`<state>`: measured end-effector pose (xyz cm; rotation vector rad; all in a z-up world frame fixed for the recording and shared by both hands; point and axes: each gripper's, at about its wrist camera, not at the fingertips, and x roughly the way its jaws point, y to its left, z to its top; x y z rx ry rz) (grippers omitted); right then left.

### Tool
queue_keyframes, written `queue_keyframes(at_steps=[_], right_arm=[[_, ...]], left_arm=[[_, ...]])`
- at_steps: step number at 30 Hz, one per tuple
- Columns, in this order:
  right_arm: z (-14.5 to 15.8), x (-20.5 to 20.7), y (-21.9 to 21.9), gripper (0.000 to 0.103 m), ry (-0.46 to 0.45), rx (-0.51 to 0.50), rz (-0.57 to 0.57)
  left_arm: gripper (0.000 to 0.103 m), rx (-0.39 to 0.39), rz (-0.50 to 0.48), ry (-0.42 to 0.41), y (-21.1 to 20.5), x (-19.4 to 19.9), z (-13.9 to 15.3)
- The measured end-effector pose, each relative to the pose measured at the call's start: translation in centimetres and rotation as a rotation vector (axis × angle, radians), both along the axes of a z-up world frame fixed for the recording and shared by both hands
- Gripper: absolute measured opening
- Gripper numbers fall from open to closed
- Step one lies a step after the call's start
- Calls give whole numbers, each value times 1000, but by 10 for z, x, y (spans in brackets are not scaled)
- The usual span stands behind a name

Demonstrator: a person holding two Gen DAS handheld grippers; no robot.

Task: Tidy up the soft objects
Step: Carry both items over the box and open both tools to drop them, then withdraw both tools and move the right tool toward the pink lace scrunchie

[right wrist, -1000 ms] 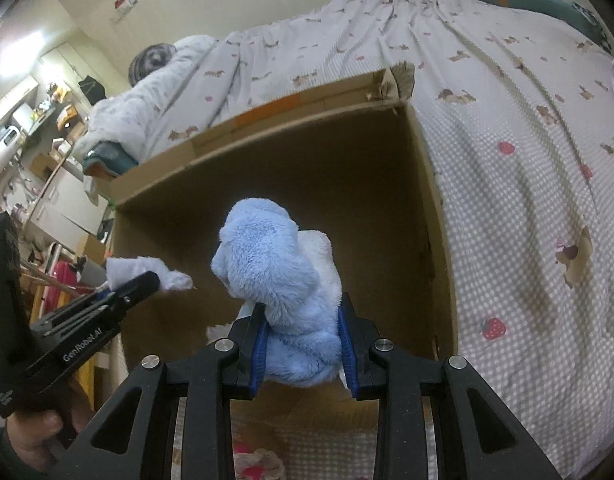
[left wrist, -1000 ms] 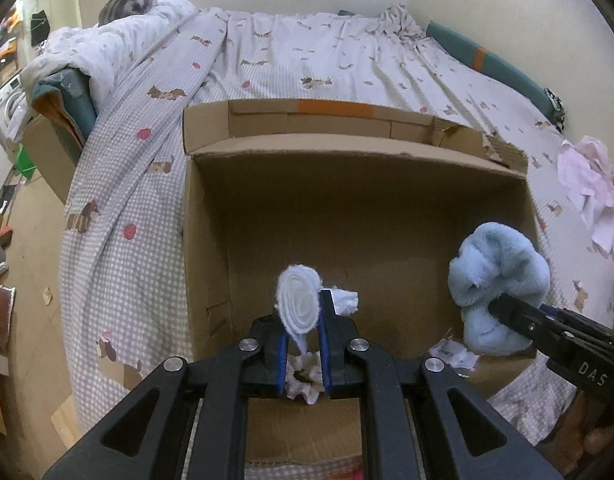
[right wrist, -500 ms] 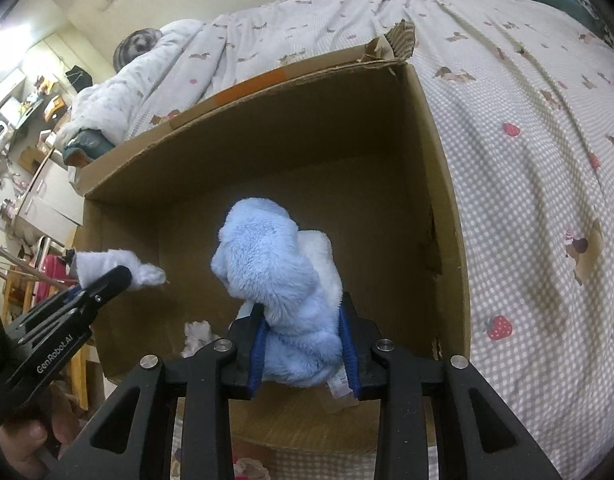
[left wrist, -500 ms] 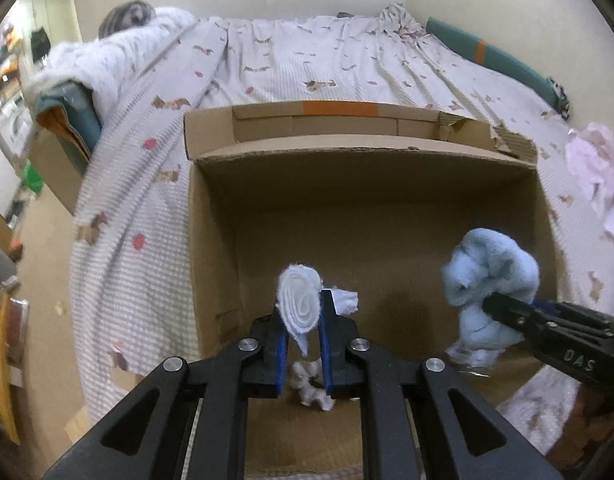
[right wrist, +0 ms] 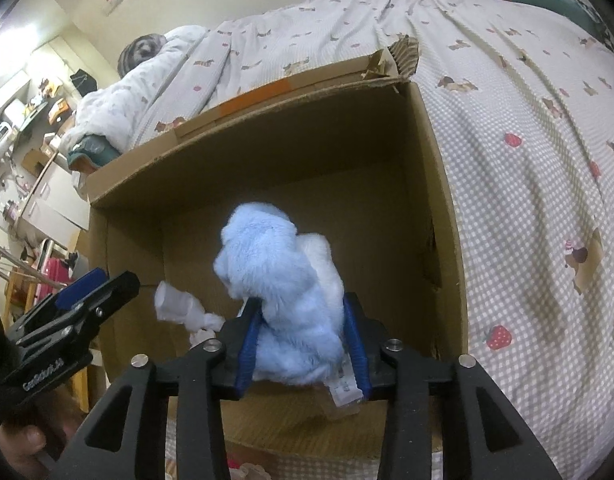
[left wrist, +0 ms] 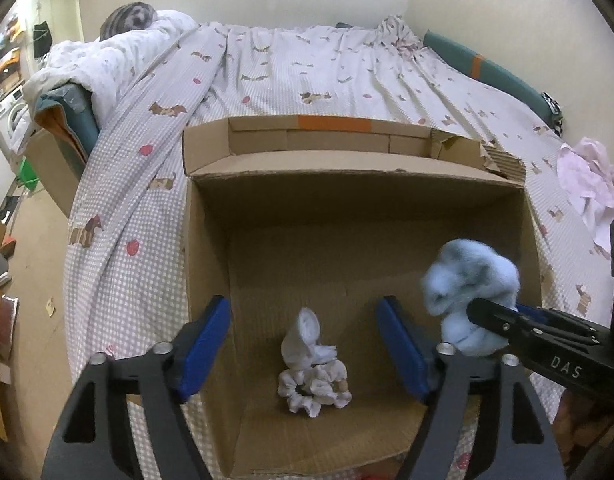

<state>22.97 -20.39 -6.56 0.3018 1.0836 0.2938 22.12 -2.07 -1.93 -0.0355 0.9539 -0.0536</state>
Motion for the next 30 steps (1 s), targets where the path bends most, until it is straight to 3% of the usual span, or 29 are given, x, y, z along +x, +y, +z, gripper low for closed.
queue_keyframes(at_steps=[5,8,14,16,23,30], right_arm=[[8,-1,-4,49,-37,9,4],[17,-3,-9,66,-80,-6,-21],[32,-10,-16,87,-143,12,-56],[37,-15,-17,102,-166,23,-57],[56,-31,-15,103,-238,32,-69],[63,-49,-15,103,-244,6,-59]], left_arm=[[78,42,-8,-14,-5,-3,4],[78,53,-9,-33,-6,-4,8],[78,13,11,-67,2,-9,20],[88,7,17,-82,4,-12,24],[97,0,73,-119,15,-27,42],[97,29,97,-103,28,-43,48]])
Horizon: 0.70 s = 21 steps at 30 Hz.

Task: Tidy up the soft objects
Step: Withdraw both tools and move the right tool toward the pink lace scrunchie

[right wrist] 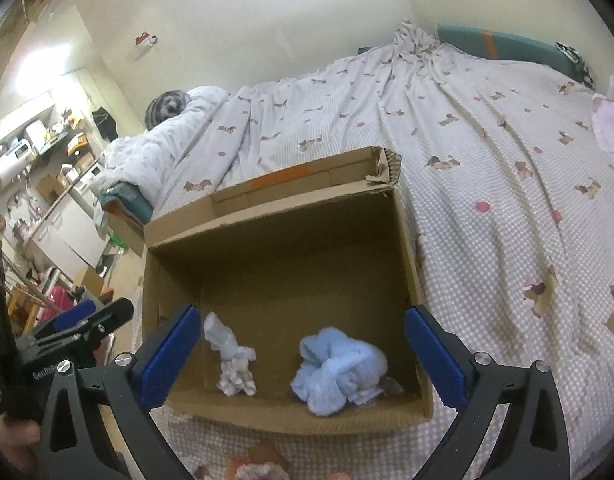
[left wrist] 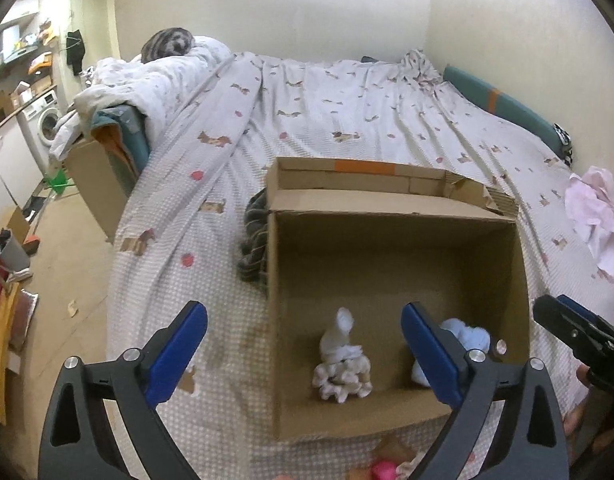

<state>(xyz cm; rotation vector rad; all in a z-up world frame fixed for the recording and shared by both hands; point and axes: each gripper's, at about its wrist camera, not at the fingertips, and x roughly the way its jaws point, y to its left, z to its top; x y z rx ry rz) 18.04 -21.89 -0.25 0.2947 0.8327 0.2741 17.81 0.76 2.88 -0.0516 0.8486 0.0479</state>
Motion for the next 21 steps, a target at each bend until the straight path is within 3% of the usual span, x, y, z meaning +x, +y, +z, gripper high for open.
queue_keyframes(at_steps=[13,21], right_arm=[[-7,-42,-16,103,75,34,-36],[-13,-63,-19,103,119,51,-27]], left_arm=[[103,19,21,68,9,-45,-8],[103,-19,15,121,8,-71,-18]])
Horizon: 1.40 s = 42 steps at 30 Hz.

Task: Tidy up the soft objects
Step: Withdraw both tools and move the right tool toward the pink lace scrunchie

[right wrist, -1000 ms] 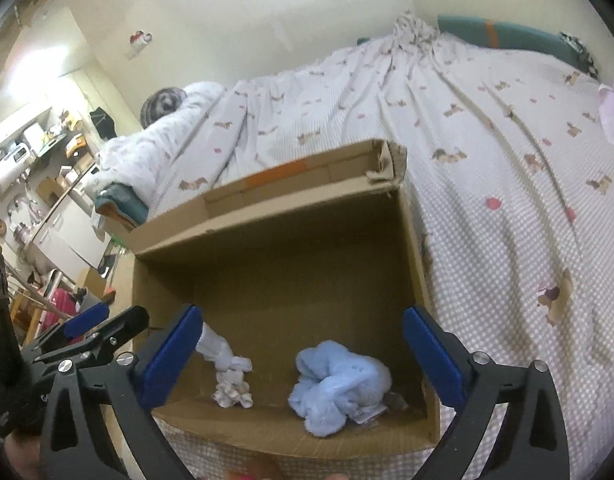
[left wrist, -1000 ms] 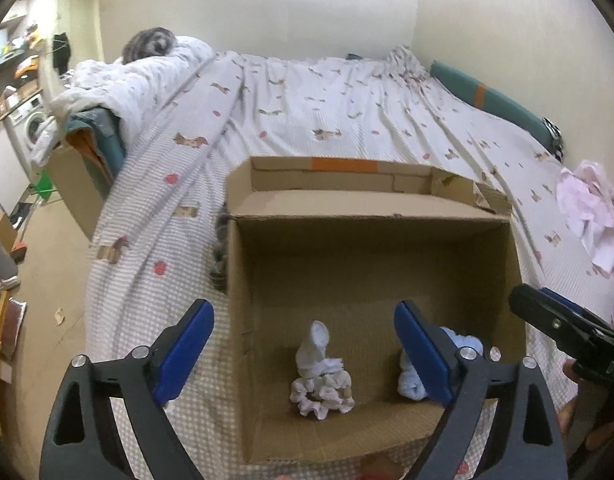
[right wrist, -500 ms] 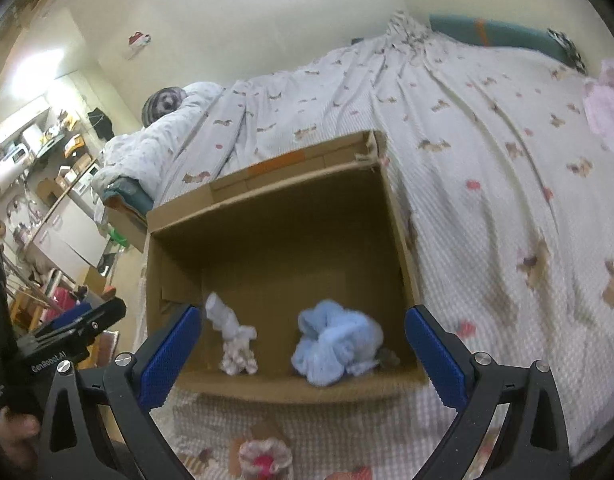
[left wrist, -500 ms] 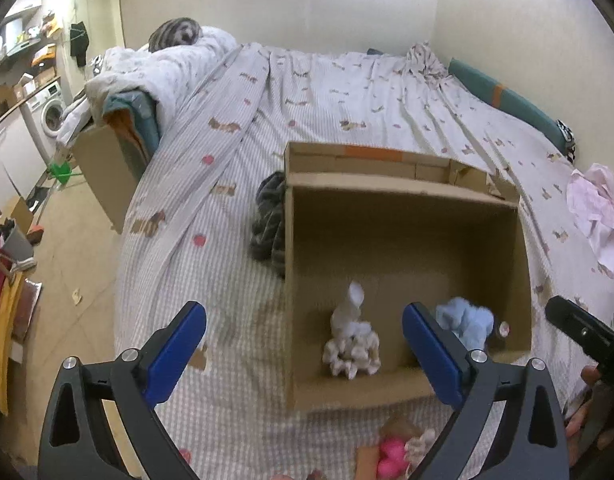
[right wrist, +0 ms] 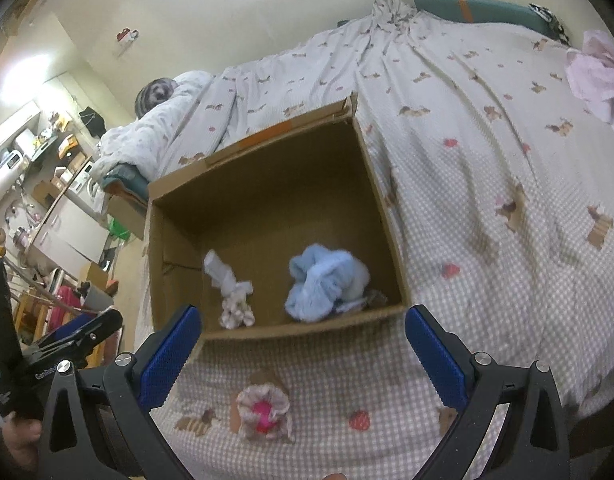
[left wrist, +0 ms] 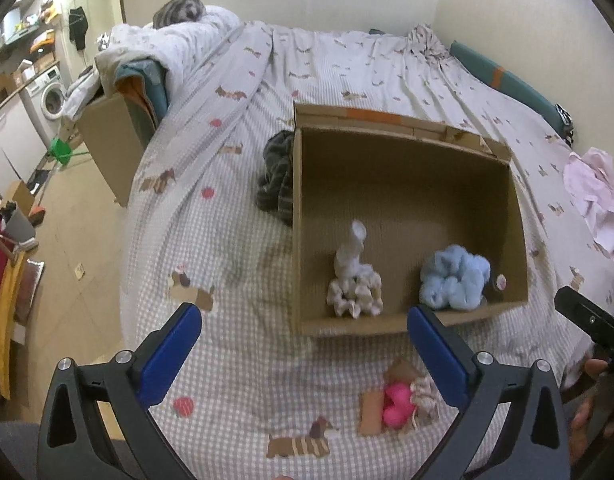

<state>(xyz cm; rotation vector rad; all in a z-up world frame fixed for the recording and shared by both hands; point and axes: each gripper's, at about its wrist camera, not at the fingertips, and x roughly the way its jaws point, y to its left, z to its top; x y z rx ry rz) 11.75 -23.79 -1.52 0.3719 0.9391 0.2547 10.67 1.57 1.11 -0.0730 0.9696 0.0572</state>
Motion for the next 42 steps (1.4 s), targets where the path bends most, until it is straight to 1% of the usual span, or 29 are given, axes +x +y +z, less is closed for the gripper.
queue_keyframes(at_steps=[5,11,17,20,22,24,28,30,33,34,35,36,38,40,41,42], right_arm=[[-5,-13,4,103,18,-13,16],[-15,-25,11,103,50,-56,44],[-23,-26,13,103,81,-85,61],[-27,-25,12,103,100,-78,60],[-30,-24,11,103,116,-66,59],[-38,-20,12,103,156,-48,72],[-58,-11,11,103,261,66,90],[-70,-8,16,103,319,78,96],[-83,-5,32,103,376,85,141],[-87,-5,40,101,390,81,164],[-90,-5,49,91,401,77,187],[-93,-4,57,84,413,75,210],[-100,-3,74,82,432,58,246],[-104,-2,87,77,434,21,269],[-107,-1,92,67,436,1,277],[-110,1,95,50,441,-9,282]], left_arm=[[103,-9,-9,36,-1,-14,-8],[103,-46,0,64,3,-24,-16],[103,-32,13,87,4,-28,-23],[103,-11,19,97,5,-27,-28],[103,-14,23,114,7,-26,-32],[103,-23,32,128,10,-25,-35],[103,-57,51,147,18,-25,-39],[103,-63,60,151,21,-24,-40],[103,-70,73,158,25,-23,-42],[103,-77,77,163,27,-23,-43],[103,-81,80,166,28,-23,-43],[103,-87,84,170,29,-23,-44],[103,-92,88,177,30,-22,-46],[103,-90,88,179,31,-22,-47],[103,-89,88,179,31,-22,-47],[103,-88,88,180,32,-23,-48]])
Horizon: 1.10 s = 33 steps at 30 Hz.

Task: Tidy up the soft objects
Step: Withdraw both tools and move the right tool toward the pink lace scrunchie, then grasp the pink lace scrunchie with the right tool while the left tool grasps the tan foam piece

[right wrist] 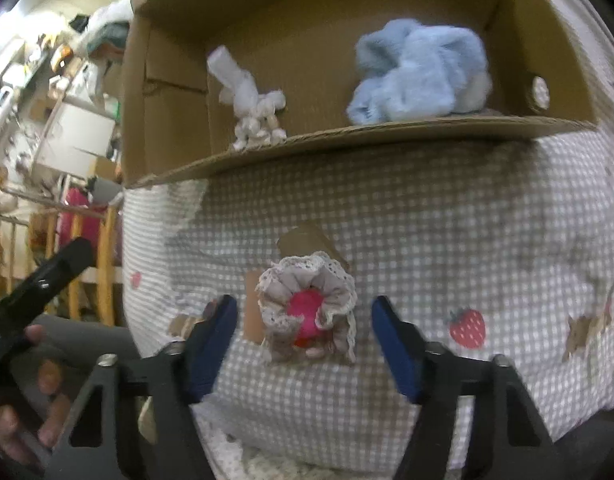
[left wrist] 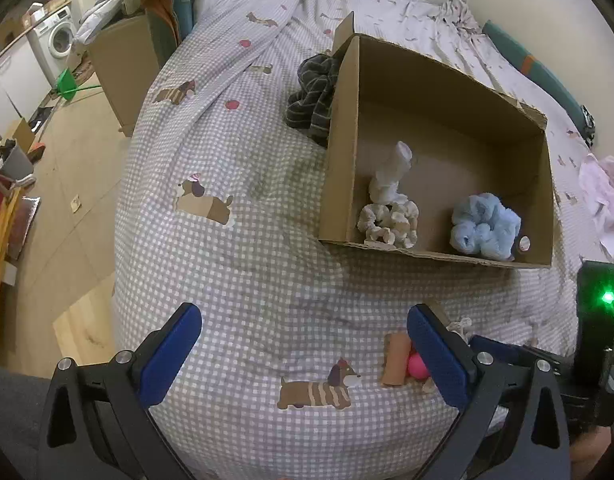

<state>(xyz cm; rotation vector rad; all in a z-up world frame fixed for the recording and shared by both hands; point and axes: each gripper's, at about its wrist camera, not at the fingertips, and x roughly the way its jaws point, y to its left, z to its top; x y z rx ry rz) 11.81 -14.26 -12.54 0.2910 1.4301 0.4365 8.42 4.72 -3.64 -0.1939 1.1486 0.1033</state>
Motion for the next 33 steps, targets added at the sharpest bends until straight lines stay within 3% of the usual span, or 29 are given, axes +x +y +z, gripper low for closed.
queue_keyframes(at_steps=[2,3,4,6,11,17,18,21,26,28,33], right_arm=[[-3,3,1,33,6,-1,4],[-1,3,-1,16,-5,2,-1],[2,2,-2,11,-17,1,4],[8,1,-8,11,-35,15,5],[28,-5,-31,11,-98,36,-47],[46,-11,-65,11,-157,76,-128],[47,-11,-70,11,-156,81,-138],[49,-11,-76,11,-156,91,-150],[50,-13,-85,11,-143,124,-154],[50,-14,-89,11,-140,127,-158],[50,-16,-93,11,-135,130,-171]], left_arm=[[103,-3,0,5,0,0,-1],[103,-8,1,8,0,0,-2],[103,-14,1,10,0,0,-3],[103,-36,-11,19,-1,2,-5],[102,13,-31,81,-13,5,-21],[101,-46,-100,178,-33,11,-48],[97,-79,-116,208,-39,13,-55],[70,-109,-151,263,-52,16,-71],[53,-137,-205,316,-72,23,-90],[36,-154,-211,326,-74,24,-95],[10,-228,-222,360,-78,26,-104]])
